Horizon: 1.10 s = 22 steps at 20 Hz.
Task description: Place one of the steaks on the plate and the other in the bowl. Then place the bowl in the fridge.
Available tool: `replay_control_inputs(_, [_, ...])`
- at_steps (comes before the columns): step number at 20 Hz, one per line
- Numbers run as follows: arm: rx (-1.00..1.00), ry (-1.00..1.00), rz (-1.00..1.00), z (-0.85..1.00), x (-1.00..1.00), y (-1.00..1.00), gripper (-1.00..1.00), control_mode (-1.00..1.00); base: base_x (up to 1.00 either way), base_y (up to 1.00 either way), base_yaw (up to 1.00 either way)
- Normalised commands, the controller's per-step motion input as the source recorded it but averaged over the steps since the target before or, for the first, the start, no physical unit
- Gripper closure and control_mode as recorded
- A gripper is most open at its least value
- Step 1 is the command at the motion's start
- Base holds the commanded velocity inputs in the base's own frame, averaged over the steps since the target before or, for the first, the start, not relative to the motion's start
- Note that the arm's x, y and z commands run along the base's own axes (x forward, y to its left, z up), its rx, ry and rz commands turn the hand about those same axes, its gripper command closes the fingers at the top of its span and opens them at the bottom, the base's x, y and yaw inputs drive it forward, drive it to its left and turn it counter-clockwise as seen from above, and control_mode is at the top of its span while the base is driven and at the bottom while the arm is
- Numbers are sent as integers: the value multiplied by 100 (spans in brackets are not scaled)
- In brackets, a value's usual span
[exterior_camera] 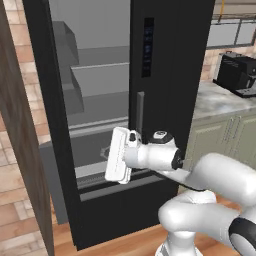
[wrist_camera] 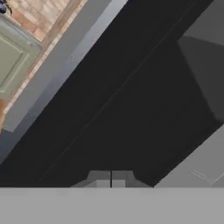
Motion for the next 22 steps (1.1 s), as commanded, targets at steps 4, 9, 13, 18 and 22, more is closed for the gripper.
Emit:
replay_control_inputs(4, [30, 46, -2, 65, -13, -100, 100, -100, 0, 0, 0])
replay_control_inputs(9, [27, 48, -2, 82, 0, -82, 100, -100, 0, 0, 0])
replay_control_inputs(13, [41, 63, 0, 85, -14, -83, 100, -100, 0, 0, 0])
replay_control_inputs(18, [23, 45, 4, 36, -13, -43, 100, -100, 0, 0, 0])
replay_control_inputs(22, [4, 5, 2, 23, -21, -10, 100, -100, 0, 0, 0])
